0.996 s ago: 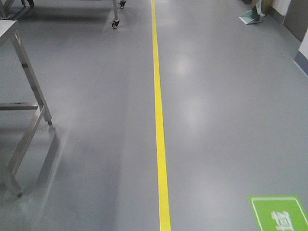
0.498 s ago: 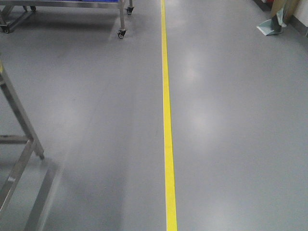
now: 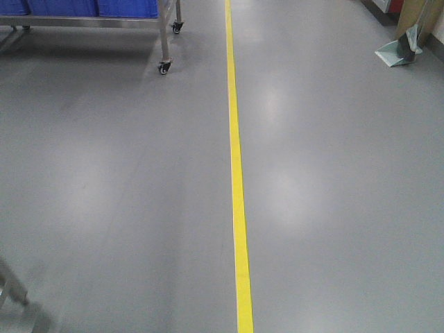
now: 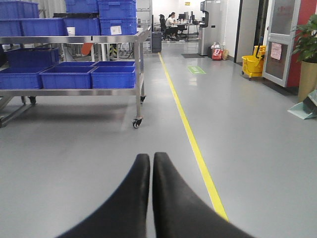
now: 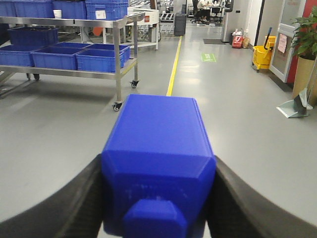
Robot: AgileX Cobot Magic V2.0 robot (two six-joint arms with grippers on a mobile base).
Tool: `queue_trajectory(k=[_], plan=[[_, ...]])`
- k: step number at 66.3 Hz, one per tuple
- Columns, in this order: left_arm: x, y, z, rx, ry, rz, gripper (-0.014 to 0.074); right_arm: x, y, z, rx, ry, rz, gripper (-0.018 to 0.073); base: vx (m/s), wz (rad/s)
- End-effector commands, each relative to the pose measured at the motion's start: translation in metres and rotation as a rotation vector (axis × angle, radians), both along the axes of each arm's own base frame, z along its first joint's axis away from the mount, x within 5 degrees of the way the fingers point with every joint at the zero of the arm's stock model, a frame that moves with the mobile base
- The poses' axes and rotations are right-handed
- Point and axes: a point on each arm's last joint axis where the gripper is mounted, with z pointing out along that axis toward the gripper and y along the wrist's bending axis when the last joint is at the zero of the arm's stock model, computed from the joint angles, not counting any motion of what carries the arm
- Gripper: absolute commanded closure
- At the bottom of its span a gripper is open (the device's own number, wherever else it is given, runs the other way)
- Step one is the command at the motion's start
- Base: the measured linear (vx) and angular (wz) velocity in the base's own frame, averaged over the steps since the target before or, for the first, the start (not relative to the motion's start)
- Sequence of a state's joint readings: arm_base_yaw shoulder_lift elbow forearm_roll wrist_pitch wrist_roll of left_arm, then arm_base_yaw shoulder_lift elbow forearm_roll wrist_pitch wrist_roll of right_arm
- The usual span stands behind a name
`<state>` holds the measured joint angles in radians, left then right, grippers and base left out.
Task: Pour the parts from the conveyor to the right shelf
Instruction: 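Drive along the yellow floor line carrying the part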
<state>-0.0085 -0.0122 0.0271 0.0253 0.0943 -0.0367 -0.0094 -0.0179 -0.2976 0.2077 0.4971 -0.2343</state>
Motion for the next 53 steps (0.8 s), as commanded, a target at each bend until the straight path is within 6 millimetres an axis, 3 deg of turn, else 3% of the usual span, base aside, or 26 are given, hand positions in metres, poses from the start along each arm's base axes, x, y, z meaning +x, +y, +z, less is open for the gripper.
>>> queue_trajectory(k=[1, 53], plan=[[-0.0021, -0.0004, 0.0138, -0.015, -0.103, -0.007, 0.0603, -0.0029, -0.0012, 0.0147, 0.006, -0.102, -0.016, 0.0561, 0.75, -0.08], [-0.0021, -0.0004, 0.0138, -0.015, -0.103, -0.007, 0.0603, -0.0029, -0.0012, 0.0147, 0.006, -0.102, -0.016, 0.0561, 0.74, 0.02]])
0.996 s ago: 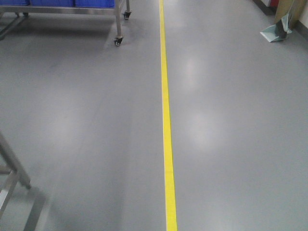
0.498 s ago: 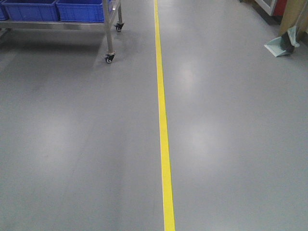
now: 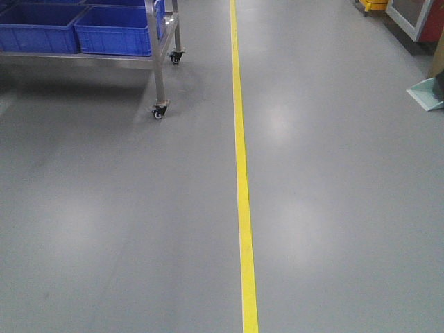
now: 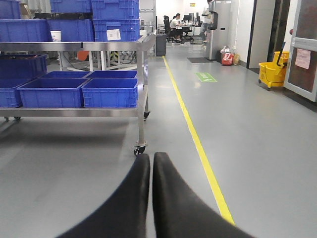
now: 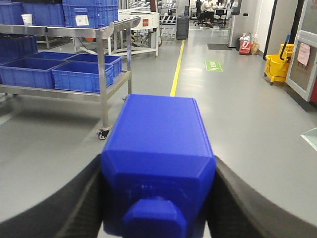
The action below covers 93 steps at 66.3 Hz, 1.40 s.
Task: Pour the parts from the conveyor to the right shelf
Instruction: 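Drive along the yellow floor line carrying the part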
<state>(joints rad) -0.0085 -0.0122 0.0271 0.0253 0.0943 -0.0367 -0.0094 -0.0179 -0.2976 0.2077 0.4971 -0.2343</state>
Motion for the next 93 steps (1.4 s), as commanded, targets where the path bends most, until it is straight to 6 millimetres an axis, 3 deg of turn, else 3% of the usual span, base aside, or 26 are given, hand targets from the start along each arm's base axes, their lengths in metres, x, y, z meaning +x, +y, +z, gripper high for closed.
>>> queue_trajectory(k=[1, 93], plan=[[-0.0021, -0.0004, 0.0138, -0.015, -0.103, -0.007, 0.0603, -0.0029, -0.0012, 0.0147, 0.006, -0.102, -0.016, 0.0561, 0.69, -0.03], [-0.0021, -0.0004, 0.0138, -0.015, -0.103, -0.007, 0.0603, -0.0029, -0.0012, 0.0147, 0.006, -0.102, -0.016, 0.0561, 0.65, 0.02]])
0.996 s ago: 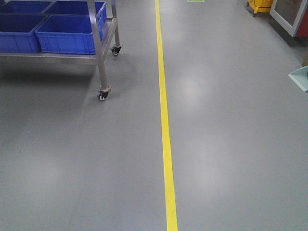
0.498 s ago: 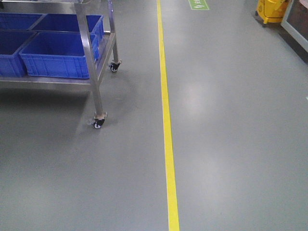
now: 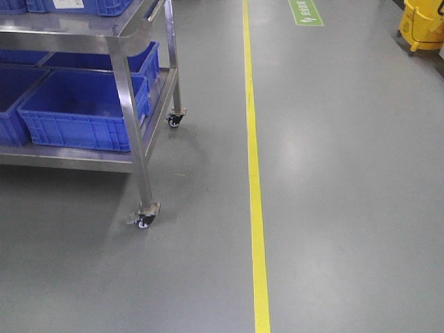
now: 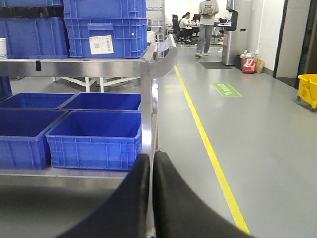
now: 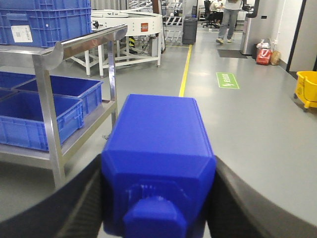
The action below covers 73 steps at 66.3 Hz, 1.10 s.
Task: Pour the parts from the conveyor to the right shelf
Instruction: 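Drive along the yellow floor line carrying the part, then turn and drive down the aisle between blue-bin shelves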
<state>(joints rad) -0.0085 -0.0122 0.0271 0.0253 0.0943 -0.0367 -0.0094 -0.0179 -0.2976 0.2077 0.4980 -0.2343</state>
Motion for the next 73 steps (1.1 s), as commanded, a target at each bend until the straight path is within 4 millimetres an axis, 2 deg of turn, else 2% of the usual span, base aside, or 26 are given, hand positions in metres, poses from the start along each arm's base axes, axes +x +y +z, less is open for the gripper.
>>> queue_trajectory(k=[1, 31, 73], plan=[[-0.0021, -0.0004, 0.0138, -0.015, -0.103, -0.007, 0.0603, -0.0029, -0.0012, 0.0148, 0.006, -0.103, -0.016, 0.0561, 0.57, 0.08], [-0.0021, -0.0004, 0.0138, -0.015, -0.103, -0.007, 0.0603, -0.0029, -0.0012, 0.0148, 0.006, -0.103, -0.016, 0.0561, 0.49, 0.30], [-0.0021, -0.0004, 0.0138, -0.015, -0.103, -0.007, 0.0603, -0.0029, -0.0012, 0.0148, 0.006, -0.103, -0.016, 0.0561, 0.31, 0.90]])
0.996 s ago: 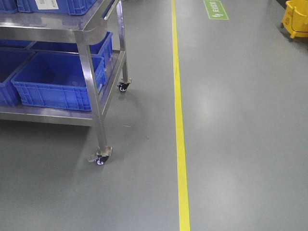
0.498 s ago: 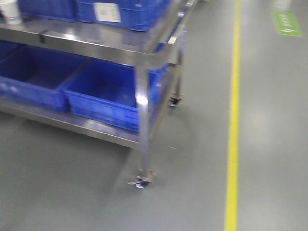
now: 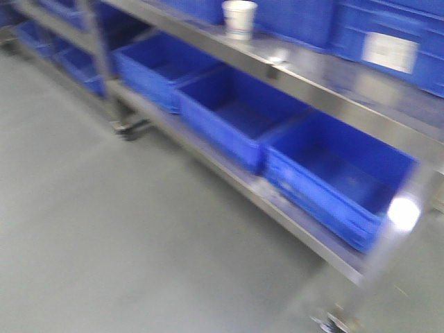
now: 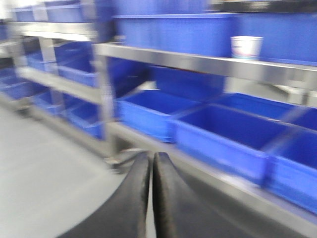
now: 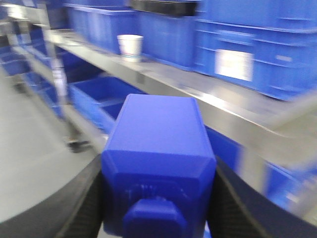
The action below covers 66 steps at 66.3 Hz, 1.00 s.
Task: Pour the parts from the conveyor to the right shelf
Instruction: 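Turn and drive down the aisle between blue-bin shelves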
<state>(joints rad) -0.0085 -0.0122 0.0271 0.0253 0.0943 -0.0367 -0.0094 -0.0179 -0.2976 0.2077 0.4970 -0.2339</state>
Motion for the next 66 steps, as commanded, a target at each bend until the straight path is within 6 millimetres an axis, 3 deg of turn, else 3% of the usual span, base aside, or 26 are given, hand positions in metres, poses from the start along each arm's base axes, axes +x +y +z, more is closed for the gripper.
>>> queue_trajectory(k=[1, 66], plan=[[-0.0021, -0.0004, 0.0138, -0.015, -0.103, -0.007, 0.0603, -0.0029, -0.0012, 0.0147, 0.006, -0.102, -0.016, 0.0561, 0.23, 0.90], [-0.0021, -0.0004, 0.0138, -0.015, -0.103, -0.007, 0.0603, -0.0029, -0.0014, 0.0146, 0.001, -0.102, -0.018, 0.0561, 0.17, 0.73]])
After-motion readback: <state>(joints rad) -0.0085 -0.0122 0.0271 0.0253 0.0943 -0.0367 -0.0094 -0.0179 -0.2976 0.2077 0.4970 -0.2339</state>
